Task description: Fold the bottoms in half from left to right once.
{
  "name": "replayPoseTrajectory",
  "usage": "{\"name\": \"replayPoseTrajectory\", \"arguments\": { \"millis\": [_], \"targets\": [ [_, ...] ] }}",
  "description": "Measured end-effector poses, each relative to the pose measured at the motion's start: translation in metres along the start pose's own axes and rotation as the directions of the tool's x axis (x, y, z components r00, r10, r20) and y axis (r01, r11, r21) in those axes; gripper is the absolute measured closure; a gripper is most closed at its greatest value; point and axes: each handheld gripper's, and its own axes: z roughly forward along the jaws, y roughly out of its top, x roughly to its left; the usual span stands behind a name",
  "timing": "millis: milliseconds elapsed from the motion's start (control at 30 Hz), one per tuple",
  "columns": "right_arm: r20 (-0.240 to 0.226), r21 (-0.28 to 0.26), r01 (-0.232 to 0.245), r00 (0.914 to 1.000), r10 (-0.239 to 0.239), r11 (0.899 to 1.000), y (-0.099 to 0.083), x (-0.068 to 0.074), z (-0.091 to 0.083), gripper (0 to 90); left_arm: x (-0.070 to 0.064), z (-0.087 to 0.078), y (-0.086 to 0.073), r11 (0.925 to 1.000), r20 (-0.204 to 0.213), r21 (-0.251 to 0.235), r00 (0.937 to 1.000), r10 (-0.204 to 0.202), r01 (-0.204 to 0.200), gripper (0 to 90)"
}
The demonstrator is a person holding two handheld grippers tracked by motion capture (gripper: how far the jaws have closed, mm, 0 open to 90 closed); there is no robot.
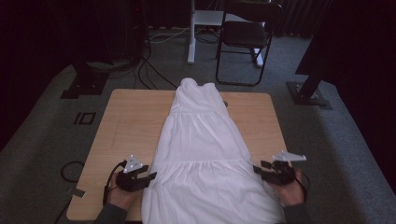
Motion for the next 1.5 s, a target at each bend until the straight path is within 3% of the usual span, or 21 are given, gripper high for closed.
{"name": "replayPoseTrajectory", "arguments": {
  "millis": [133, 233, 300, 333, 367, 400, 433, 533, 600, 633, 733, 833, 867, 1000, 1100, 1233, 1267, 1333, 1400, 1467, 1500],
  "targets": [
    [-0.02, 0.039, 0.04, 0.999, -0.039, 0.998, 0.039, -0.008, 0.05, 50.4, 0.005, 0.014, 0.012, 0.9999, 0.0, 0.011, 1.0, 0.001, -0.001, 49.4],
    [-0.05, 0.067, 0.046, 0.9978, -0.043, 0.997, 0.052, -0.008, 0.083, 49.7, 0.007, 0.024, 0.014, 0.9997, 0.009, 0.015, 0.9998, -0.017, 0.017, 48.1],
    [-0.045, 0.108, 0.046, 0.9981, -0.042, 0.993, 0.055, -0.007, 0.101, 50.3, 0.006, 0.028, 0.015, 0.9997, 0.006, 0.022, 0.9999, -0.014, 0.014, 47.4],
    [-0.032, 0.131, 0.047, 0.9985, -0.043, 0.99, 0.055, -0.007, 0.108, 56.2, 0.005, 0.03, 0.015, 0.9996, 0.004, 0.024, 0.9999, -0.014, 0.014, 47.0],
    [-0.028, 0.161, 0.055, 0.9983, -0.052, 0.985, 0.056, -0.006, 0.113, 70.3, 0.004, 0.031, 0.016, 0.9996, 0.005, 0.024, 0.9999, -0.012, 0.012, 46.4],
    [-0.029, 0.183, 0.072, 0.9973, -0.068, 0.98, 0.056, -0.006, 0.115, 83.4, 0.003, 0.031, 0.016, 0.9997, 0.005, 0.025, 1.0, -0.007, 0.007, 45.8],
    [-0.02, 0.17, 0.091, 0.9958, -0.089, 0.981, 0.058, -0.003, 0.113, 88.6, 0.003, 0.031, 0.016, 0.9997, 0.007, 0.025, 1.0, -0.004, 0.003, 45.7],
    [0.037, 0.045, 0.127, 0.991, -0.129, 0.991, 0.071, 0.005, 0.082, 89.4, 0.001, 0.034, 0.015, 0.9992, 0.016, 0.038, 0.9999, 0.005, -0.006, 45.1],
    [0.098, -0.031, 0.136, 0.9863, -0.132, 0.99, 0.079, 0.008, 0.059, 89.4, -0.002, 0.038, 0.014, 0.9983, 0.026, 0.057, 0.9996, 0.012, -0.014, 45.1],
    [0.123, -0.04, 0.139, 0.9835, -0.133, 0.99, 0.081, 0.008, 0.053, 89.3, -0.004, 0.04, 0.013, 0.9979, 0.033, 0.062, 0.9993, 0.017, -0.019, 45.1],
    [0.205, 0.064, 0.157, 0.9645, -0.167, 0.986, 0.073, -0.003, 0.068, 89.1, -0.009, 0.043, 0.011, 0.9967, 0.045, 0.072, 0.9984, 0.034, -0.037, 43.6],
    [0.206, 0.149, 0.09, 0.9711, -0.12, 0.985, 0.055, -0.02, 0.096, 89.2, -0.008, 0.04, 0.015, 0.9984, 0.04, 0.049, 0.9988, 0.028, -0.03, 43.6],
    [0.206, 0.149, 0.09, 0.9711, -0.12, 0.985, 0.055, -0.02, 0.096, 89.2, -0.008, 0.04, 0.015, 0.9984, 0.04, 0.049, 0.9988, 0.028, -0.03, 43.6],
    [0.21, 0.164, 0.064, 0.9727, -0.099, 0.984, 0.048, -0.022, 0.107, 89.0, 0.003, 0.049, 0.043, 0.9999, -0.003, 0.016, 1.0, 0.005, -0.005, 40.9],
    [0.199, 0.163, 0.05, 0.9765, -0.083, 0.985, 0.048, -0.024, 0.106, 88.6, 0.012, 0.075, 0.067, 0.9997, -0.069, 0.023, 0.9976, -0.007, 0.009, 37.1],
    [0.178, 0.143, 0.022, 0.9829, -0.047, 0.99, 0.046, -0.028, 0.106, 88.2, 0.024, 0.104, 0.082, 0.9967, -0.117, 0.064, 0.9922, -0.043, 0.051, 35.4],
    [0.176, 0.14, 0.019, 0.9834, -0.044, 0.99, 0.046, -0.029, 0.105, 88.2, 0.025, 0.11, 0.083, 0.9952, -0.112, 0.083, 0.9928, -0.043, 0.052, 37.0],
    [0.173, 0.136, 0.02, 0.984, -0.044, 0.99, 0.045, -0.029, 0.105, 88.2, 0.024, 0.113, 0.082, 0.9947, -0.107, 0.102, 0.9943, -0.007, 0.018, 51.6],
    [0.166, 0.13, 0.019, 0.9853, -0.04, 0.991, 0.044, -0.03, 0.104, 88.6, 0.023, 0.109, 0.08, 0.9944, -0.044, 0.106, 0.999, 0.009, -0.004, 81.0],
    [0.149, 0.132, 0.015, 0.9882, -0.035, 0.991, 0.041, -0.029, 0.1, 88.9, 0.019, 0.104, 0.077, 0.9919, -0.045, 0.119, 0.9978, 0.049, -0.044, 85.6],
    [0.146, 0.131, 0.019, 0.9885, -0.038, 0.991, 0.037, -0.027, 0.098, 88.9, 0.016, 0.101, 0.073, 0.9927, -0.04, 0.113, 0.9981, 0.046, -0.042, 85.7]
  ]
}}
